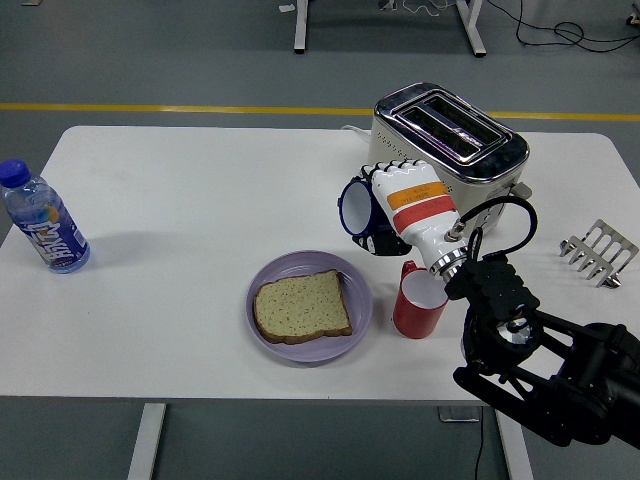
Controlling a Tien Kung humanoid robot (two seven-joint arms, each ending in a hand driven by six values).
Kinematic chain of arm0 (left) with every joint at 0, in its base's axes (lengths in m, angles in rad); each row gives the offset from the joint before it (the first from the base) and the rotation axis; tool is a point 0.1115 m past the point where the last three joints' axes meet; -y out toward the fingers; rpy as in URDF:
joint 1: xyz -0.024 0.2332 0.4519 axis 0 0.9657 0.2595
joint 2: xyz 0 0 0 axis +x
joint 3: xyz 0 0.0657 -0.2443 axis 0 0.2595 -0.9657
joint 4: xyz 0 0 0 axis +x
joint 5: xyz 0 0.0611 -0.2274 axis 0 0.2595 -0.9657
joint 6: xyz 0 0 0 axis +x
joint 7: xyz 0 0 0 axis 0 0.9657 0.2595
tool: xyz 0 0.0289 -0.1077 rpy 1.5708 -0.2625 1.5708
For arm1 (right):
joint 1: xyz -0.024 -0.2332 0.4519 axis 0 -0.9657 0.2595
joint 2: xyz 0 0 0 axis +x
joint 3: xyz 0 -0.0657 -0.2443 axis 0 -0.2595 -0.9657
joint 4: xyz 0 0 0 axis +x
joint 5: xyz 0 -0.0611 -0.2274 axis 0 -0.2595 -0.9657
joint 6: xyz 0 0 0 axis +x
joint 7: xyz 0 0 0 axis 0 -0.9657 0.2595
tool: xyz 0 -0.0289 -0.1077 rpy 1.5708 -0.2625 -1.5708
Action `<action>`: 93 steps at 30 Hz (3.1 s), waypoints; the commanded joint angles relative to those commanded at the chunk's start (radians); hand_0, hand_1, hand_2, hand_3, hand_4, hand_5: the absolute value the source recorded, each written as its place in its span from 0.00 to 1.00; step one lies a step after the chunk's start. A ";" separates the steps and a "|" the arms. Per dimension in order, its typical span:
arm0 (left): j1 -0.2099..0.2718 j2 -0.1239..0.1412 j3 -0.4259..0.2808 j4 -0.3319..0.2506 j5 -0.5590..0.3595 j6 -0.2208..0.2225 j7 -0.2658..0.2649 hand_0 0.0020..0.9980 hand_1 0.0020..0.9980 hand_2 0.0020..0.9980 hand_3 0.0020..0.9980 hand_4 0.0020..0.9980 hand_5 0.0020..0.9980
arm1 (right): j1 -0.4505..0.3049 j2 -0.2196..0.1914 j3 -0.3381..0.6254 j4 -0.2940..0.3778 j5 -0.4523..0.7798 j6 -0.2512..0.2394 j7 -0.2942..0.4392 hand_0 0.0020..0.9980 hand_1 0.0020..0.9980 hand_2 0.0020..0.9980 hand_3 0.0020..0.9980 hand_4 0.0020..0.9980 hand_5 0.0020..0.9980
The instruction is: Pick up the cup,pour liquid into bread,place the cup on the desk
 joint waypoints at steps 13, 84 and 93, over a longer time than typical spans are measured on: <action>-0.001 0.000 0.006 0.000 -0.010 0.001 -0.004 0.68 0.69 0.70 0.54 0.25 1.00 | -0.056 -0.017 0.111 0.080 0.394 -0.117 0.159 0.29 0.24 0.39 0.39 0.80 0.11; 0.011 -0.011 -0.036 0.000 0.065 -0.006 0.019 0.68 0.69 0.70 0.55 0.25 1.00 | -0.603 -0.098 0.597 -0.048 1.149 -0.090 0.780 0.35 0.25 0.40 0.40 0.77 0.11; 0.007 -0.011 -0.028 0.000 0.051 -0.006 0.015 0.68 0.69 0.70 0.54 0.25 1.00 | -0.591 -0.084 0.580 -0.087 1.150 -0.099 0.808 0.35 0.25 0.40 0.40 0.77 0.11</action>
